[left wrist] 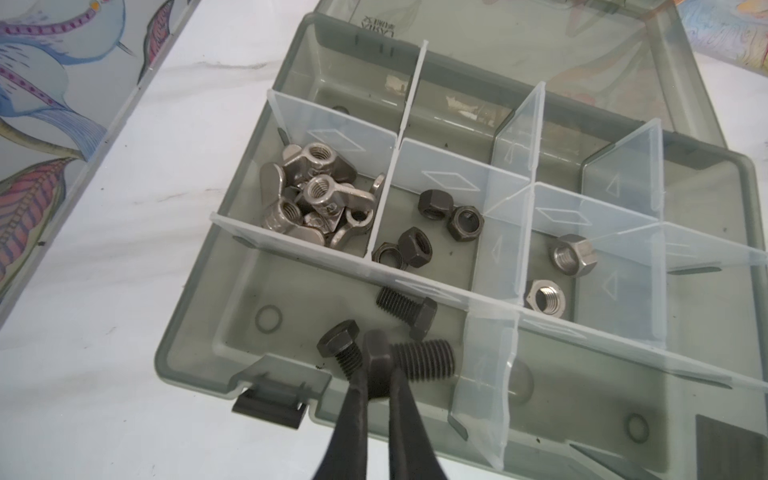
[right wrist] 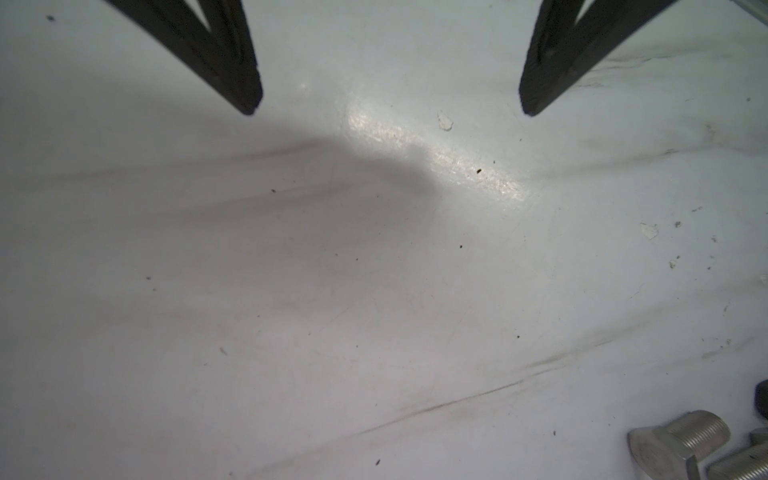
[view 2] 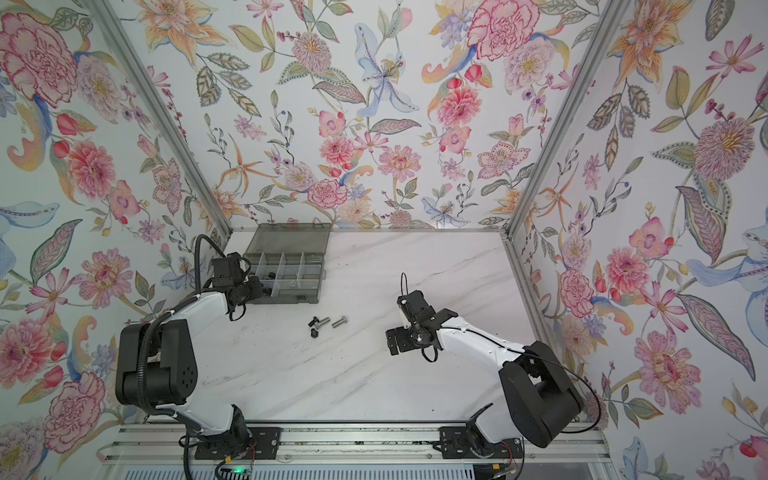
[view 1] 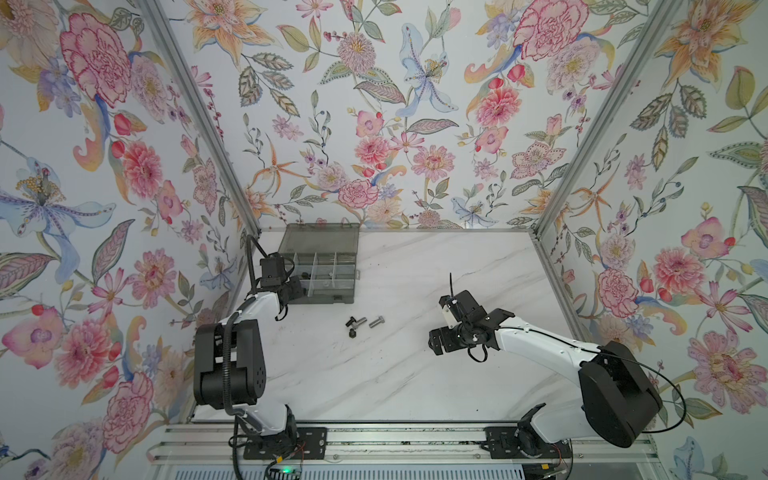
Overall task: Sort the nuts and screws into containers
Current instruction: 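Open the left gripper to drop the black hex bolt into a compartment, then move the left gripper back to the pile over an upright black hex bolt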
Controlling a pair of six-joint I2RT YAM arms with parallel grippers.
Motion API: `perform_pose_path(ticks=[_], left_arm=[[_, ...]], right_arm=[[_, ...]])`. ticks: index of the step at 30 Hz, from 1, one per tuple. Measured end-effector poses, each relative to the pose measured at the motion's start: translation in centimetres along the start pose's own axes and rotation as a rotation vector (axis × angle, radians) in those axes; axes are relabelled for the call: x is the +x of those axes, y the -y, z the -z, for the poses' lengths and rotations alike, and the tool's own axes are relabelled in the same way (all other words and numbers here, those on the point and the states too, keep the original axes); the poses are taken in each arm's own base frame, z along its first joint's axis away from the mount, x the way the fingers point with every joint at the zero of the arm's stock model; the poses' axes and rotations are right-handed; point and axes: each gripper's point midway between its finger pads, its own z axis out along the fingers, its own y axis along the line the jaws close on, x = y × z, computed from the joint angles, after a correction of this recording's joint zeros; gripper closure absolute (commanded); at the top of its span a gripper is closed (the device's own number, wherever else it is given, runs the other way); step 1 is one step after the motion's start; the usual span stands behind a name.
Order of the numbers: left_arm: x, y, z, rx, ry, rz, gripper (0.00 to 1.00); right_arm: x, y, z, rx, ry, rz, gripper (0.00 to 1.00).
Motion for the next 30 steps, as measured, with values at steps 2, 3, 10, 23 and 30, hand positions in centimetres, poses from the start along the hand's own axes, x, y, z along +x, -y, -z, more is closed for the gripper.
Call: perform_pose_path(ticks=[2,3,10,23,30], left_arm=[[0.4,-0.1,-0.4,-0.002,-0.014,-0.001,0.84],[0.5,-0.1,-0.5,-0.003,-0.018,-0.004,0.78],[0.4,0.0,-0.5,-0.002,-0.012,-0.006,0.55],[-3.0,3.1,6.8,0.102,0.173,-0.007,0.46],[2.4,9.5,10.2,0.224,0.154,-0.084,0.41]], right_arm=[[0.0,0.0,0.0,0.0,0.0,0.0,0.01],[0.0,0.0,0.0,0.0,0.0,0.0,0.01],[0.0,0.0,0.0,0.0,0.0,0.0,0.01],[0.0,0.0,0.0,0.0,0.0,0.0,0.01],[0.0,0.0,-0.1,0.001,-0.002,0.0,0.01]])
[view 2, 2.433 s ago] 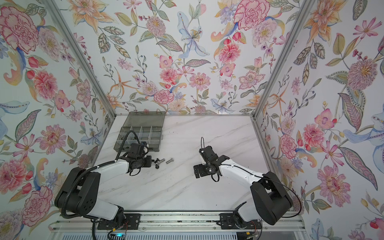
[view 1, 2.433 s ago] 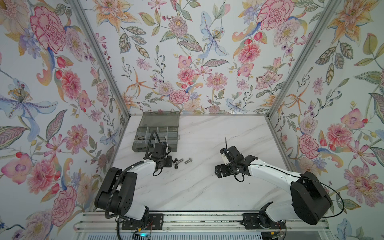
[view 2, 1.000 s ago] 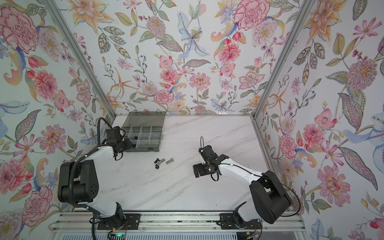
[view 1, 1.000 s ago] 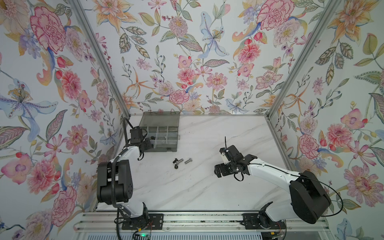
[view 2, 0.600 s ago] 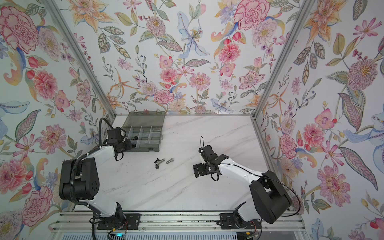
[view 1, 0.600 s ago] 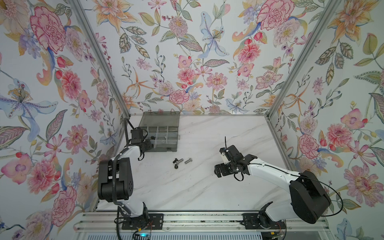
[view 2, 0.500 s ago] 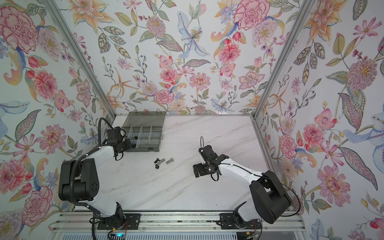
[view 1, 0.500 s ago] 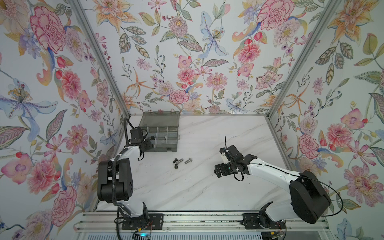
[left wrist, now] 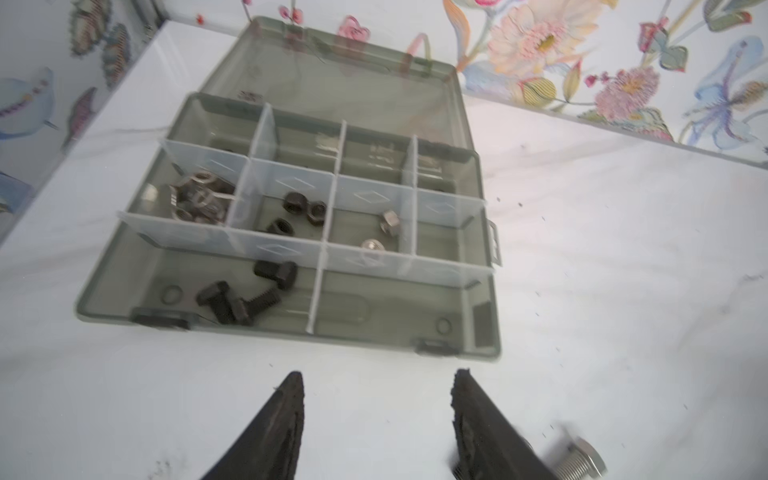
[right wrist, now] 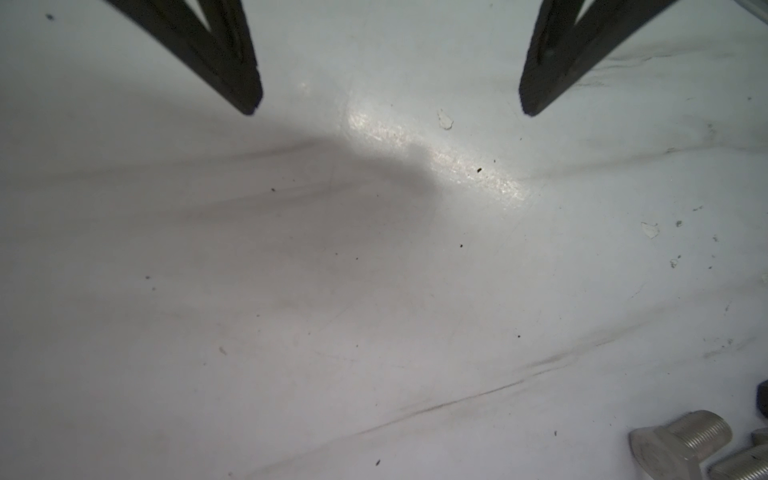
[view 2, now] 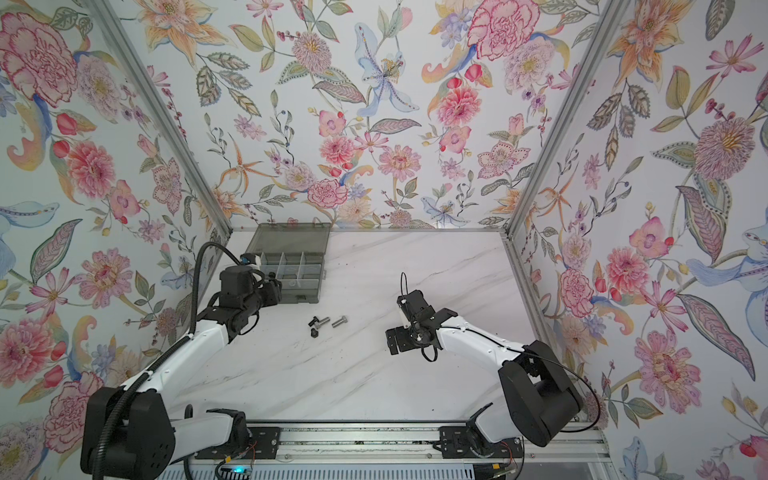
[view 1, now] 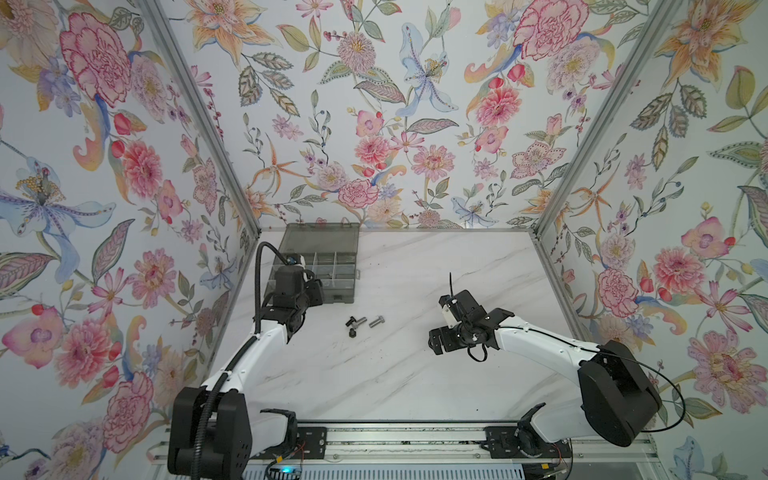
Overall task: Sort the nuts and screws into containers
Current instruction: 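Move the left gripper back to the pile over an upright black hex bolt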
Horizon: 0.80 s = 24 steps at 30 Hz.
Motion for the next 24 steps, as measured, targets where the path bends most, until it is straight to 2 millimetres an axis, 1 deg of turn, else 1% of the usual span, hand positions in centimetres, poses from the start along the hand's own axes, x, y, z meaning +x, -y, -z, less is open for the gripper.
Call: perform_pose_path(ticks=[2,4,9,11,13,18,22,24], left_arm=[[2.4,1.7,0.3,0.03,-0.031,-0.014,0.41],[5.0,2.8,0.6,0.047,-0.068,-0.019,0.41],[11.1,3.8,0.8,0.083,-0.155,-0.022,0.41],[12.9,4.1,0.8,0.091,-0.193,-0.026,0.41],[14.0,4.4,0.7,0.098,-0.221,-0.033,0.41],[15.5,5.9,0.4,0.124,-0.255,-0.055,0.4],[16.8,6.0,0.0,0.109,-0.295,-0.069,0.4],[17.1,6.0,-0.3,0.09,-0.304,-0.078,0.39]], right_arm=[[0.0,0.0,-0.1,0.0,-0.003,0.0,0.01],[-0.1,0.0,-0.1,0.001,-0.004,0.0,0.01],[0.0,0.0,-0.3,0.002,-0.01,0.0,0.01],[0.1,-0.1,-0.3,0.002,-0.012,0.003,0.01],[0.1,-0.2,-0.4,0.001,-0.013,0.005,0.01],[0.1,-0.2,-0.4,0.001,-0.013,0.005,0.01],[0.1,-0.1,-0.4,0.001,-0.014,0.005,0.01],[0.1,-0.1,-0.4,0.001,-0.014,0.005,0.01]])
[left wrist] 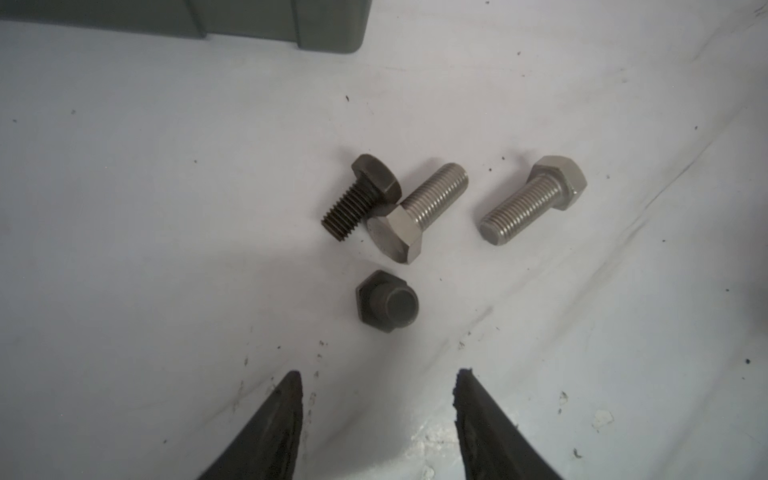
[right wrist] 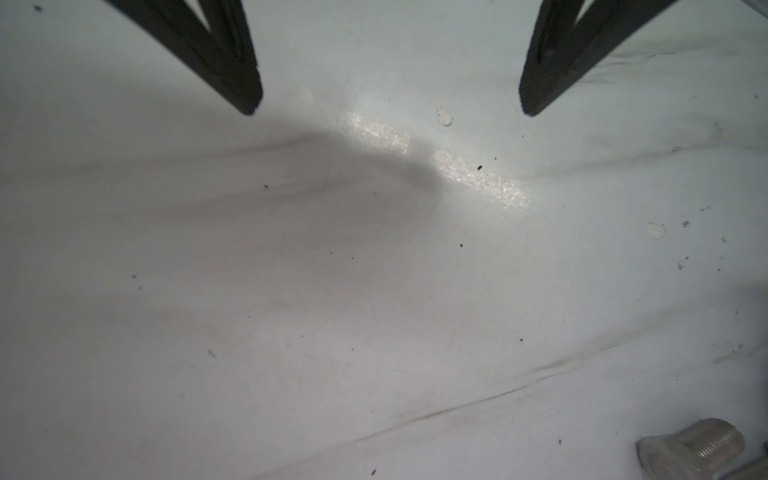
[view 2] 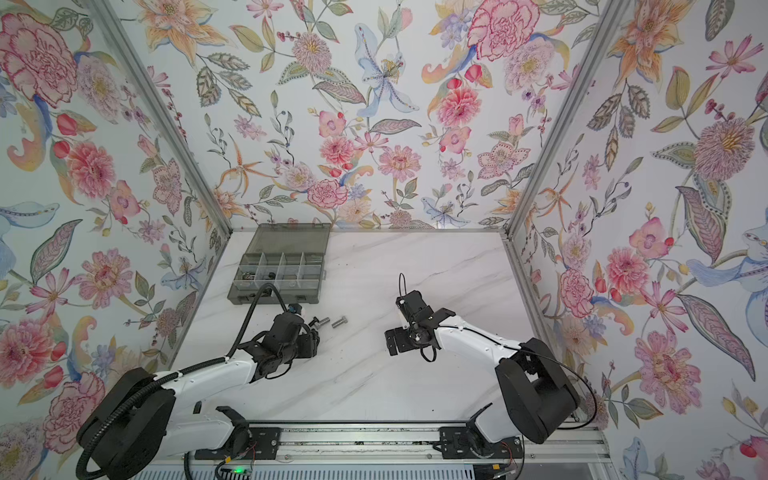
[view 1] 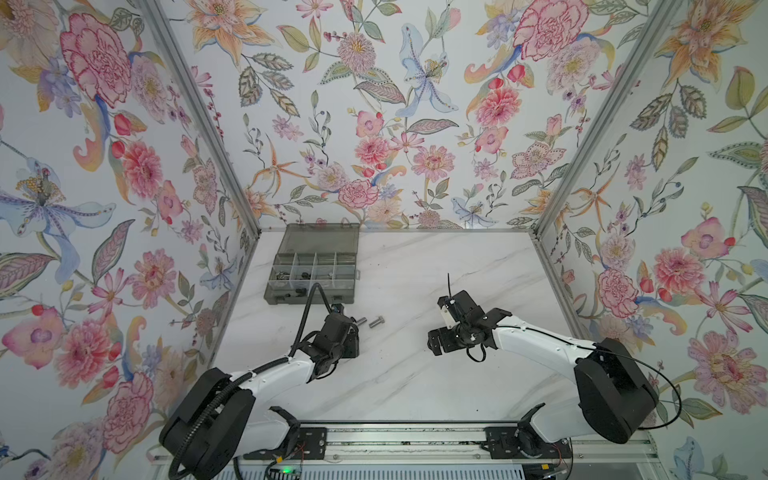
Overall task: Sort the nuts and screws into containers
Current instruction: 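Move the left gripper back to the pile over an upright black hex bolt, then lower the left gripper around the black hex bolt and close on it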
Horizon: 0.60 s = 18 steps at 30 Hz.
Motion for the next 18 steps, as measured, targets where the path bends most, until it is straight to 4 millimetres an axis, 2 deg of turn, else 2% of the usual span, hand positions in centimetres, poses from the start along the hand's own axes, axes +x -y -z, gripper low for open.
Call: perform_pose_path(ticks=[8,18], left_arm=[[-1.8,1.2,-0.6,-0.051,0.019,-0.031,0.4],[-1.1,1.5,-1.8,-0.14,-0.033,-0.098,0.41]], right_arm=[[0.0,0.0,0.0,0.0,0.0,0.0,0.01],[0.0,0.0,0.0,0.001,0.0,0.0,0.01]])
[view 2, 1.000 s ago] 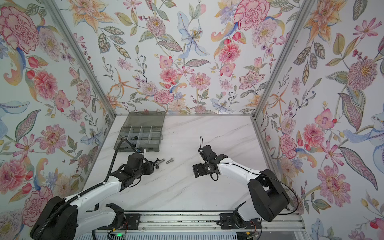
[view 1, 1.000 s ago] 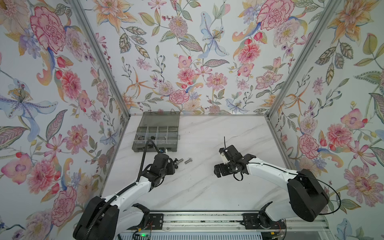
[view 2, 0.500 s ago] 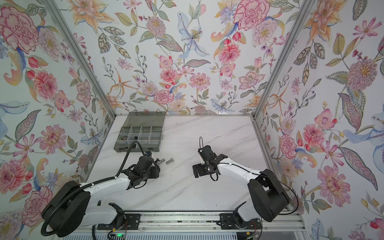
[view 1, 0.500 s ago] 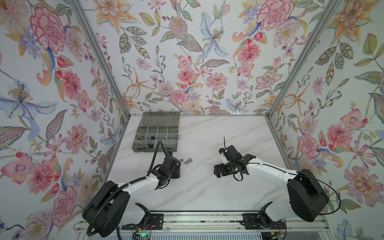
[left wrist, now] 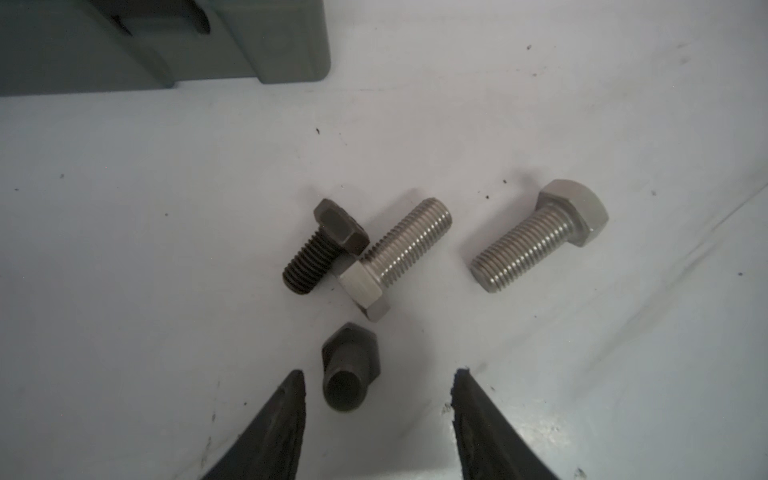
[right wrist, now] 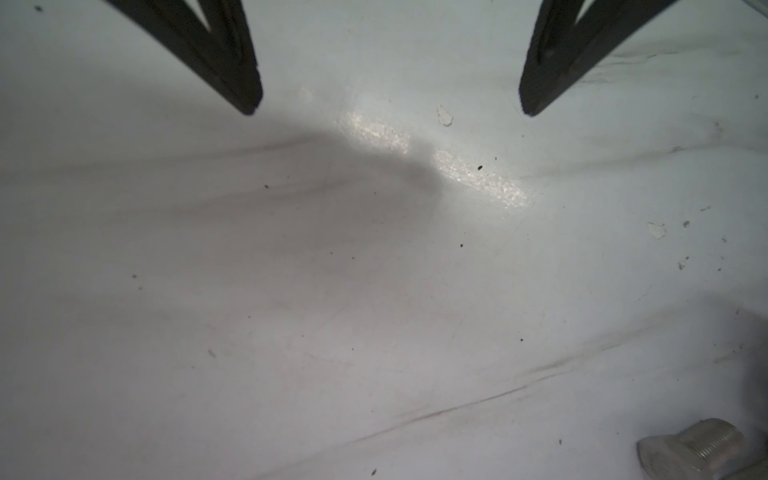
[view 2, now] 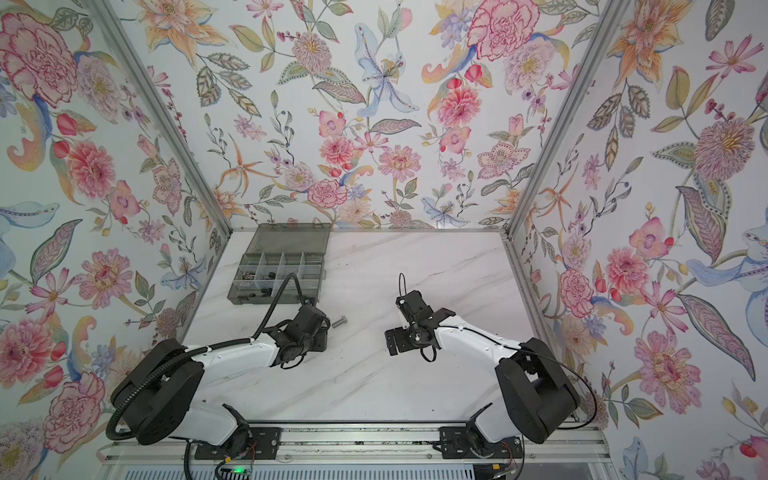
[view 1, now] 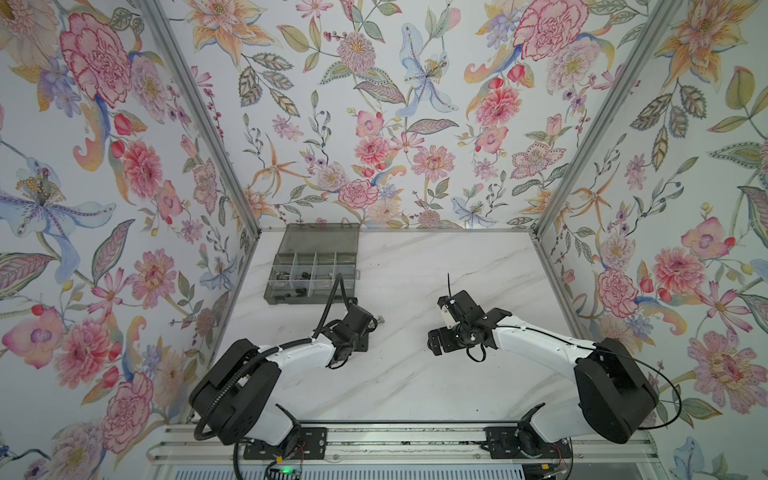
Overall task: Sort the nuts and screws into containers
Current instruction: 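Lower the left gripper around the black hex bolt and close on it, then lift the black hex bolt and carry it with the left gripper to the box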
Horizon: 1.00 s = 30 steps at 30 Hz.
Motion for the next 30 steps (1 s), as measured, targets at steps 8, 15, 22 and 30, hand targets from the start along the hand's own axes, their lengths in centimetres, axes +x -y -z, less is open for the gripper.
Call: perform_pose_path(ticks=[8,15,22,30], left_arm=[[0.1,-0.9,-0.3,-0.068,-0.018,-0.012,0.42],[0.2,-0.9,-0.9,-0.09,-0.037,-0.02,0.49],[-0.3,-0.7,-1.4,-0.1,-0.026,-0.022,0.55],[-0.6,-0.5,-1.6,-0.1,-0.02,-0.019,0.68]], right_arm=[[0.0,0.0,0.0,0.0,0.0,0.0,0.01],[0.0,0.0,0.0,0.0,0.0,0.0,0.01],[0.0,0.0,0.0,0.0,0.0,0.0,0.01],[0.0,0.0,0.0,0.0,0.0,0.0,0.01]])
